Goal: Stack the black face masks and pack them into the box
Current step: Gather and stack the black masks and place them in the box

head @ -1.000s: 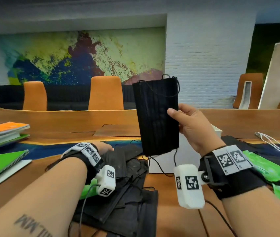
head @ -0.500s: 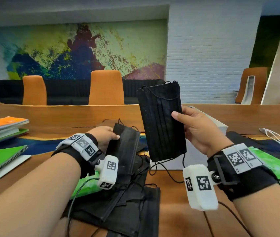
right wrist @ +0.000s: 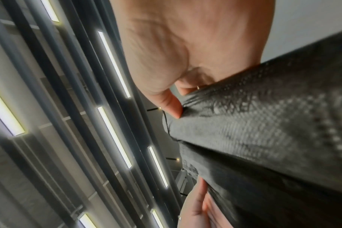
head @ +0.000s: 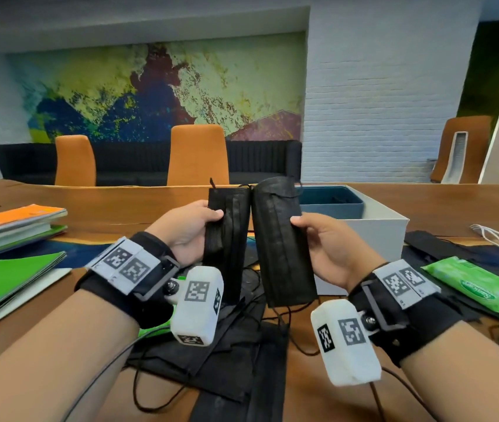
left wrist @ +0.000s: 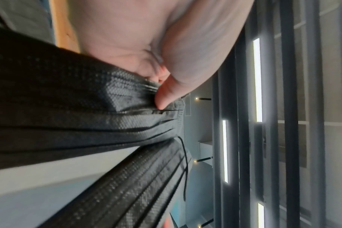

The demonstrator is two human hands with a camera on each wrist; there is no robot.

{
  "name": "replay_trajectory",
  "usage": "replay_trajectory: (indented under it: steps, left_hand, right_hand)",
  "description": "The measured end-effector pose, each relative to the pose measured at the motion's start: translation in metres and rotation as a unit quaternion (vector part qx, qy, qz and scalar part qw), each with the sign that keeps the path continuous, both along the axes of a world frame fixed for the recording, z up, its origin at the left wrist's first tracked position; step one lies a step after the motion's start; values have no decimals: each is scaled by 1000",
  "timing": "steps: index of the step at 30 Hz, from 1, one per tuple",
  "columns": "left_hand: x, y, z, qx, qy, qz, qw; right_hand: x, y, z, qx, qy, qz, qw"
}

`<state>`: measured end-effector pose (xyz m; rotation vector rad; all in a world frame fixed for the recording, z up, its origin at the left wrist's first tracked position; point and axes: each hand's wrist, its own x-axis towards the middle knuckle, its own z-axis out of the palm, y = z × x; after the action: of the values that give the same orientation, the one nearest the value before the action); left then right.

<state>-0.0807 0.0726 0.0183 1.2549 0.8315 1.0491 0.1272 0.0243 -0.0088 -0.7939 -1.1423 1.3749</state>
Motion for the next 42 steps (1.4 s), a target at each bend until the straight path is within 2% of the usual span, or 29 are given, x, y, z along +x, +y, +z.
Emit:
replay_trajectory:
  steps: [5,11,15,20,24,27,34,39,42]
  left_hand:
    - [8,-8,6,25,-14,-16,999]
    - [2,-4,36,77,-35,14,996]
    - [0,-1,23,51,-22,32,998]
    - [8,-8,-1,6,-41,-12,999]
    - [20,-20,-3,4,-56,-67,996]
    - [25,-27,-3,14,-64,-87,994]
    - [24,-27,-15,32,-45,-82,995]
    - [22,-27,-26,13,7,-78,997]
    - [19,-25,-32,42,48,-60,996]
  right_hand:
    - [-7,-3,-7,6,1,30,1000]
    - [6,-9,11,107,102,23,989]
    - [8,-12,20,125,154,11,980]
    - [4,-11,13,101,107,1,989]
    - [-1,-9,8,52,46,-25,997]
    - [-3,-8,5,19,37,-63,997]
    - [-11,-4,-6,2,18,-21,1000]
    - [-13,0,-23,5,6,-22,1000]
    - [-12,0,-30,15,21,-10,1000]
